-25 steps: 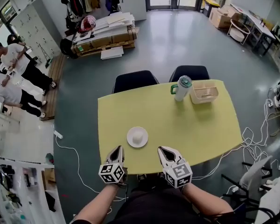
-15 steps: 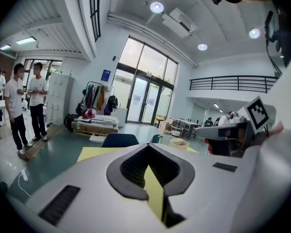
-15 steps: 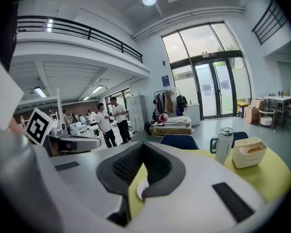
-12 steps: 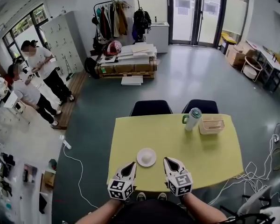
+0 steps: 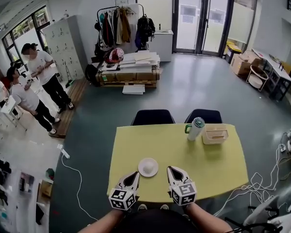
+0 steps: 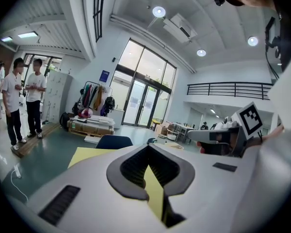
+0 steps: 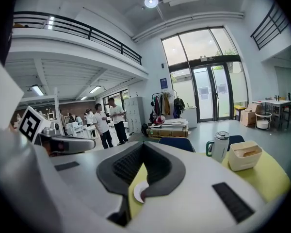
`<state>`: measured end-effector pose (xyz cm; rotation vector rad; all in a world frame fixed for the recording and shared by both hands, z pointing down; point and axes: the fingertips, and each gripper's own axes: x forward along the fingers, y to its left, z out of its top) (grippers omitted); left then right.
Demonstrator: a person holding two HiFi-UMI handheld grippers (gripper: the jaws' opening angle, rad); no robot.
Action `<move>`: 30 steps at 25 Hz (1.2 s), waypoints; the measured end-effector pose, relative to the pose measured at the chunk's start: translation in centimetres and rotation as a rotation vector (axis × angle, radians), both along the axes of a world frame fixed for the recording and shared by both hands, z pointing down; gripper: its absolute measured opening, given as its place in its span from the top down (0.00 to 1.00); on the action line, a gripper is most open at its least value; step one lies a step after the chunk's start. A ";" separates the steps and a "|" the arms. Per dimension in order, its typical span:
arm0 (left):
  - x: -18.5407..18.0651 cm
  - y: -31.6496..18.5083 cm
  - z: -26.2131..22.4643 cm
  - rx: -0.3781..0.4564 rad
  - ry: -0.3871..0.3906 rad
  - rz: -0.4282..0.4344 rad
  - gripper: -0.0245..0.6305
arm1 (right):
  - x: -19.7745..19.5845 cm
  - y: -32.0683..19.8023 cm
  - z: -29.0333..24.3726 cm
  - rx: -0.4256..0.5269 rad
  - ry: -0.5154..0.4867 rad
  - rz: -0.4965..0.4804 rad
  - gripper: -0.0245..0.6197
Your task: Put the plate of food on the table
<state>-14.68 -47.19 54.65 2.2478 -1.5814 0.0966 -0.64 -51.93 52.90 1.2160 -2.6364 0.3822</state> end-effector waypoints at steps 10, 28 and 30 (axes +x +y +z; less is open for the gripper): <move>0.8 -0.4 0.1 0.014 -0.002 0.030 0.95 | 0.1 0.3 0.4 0.004 0.011 0.007 0.95; 0.6 -0.5 -0.4 0.015 0.012 0.050 0.95 | 0.5 0.5 0.5 -0.007 0.018 0.040 0.95; 0.3 -0.7 -0.3 0.011 0.013 0.043 0.95 | 0.5 0.4 0.6 -0.009 0.019 0.043 0.95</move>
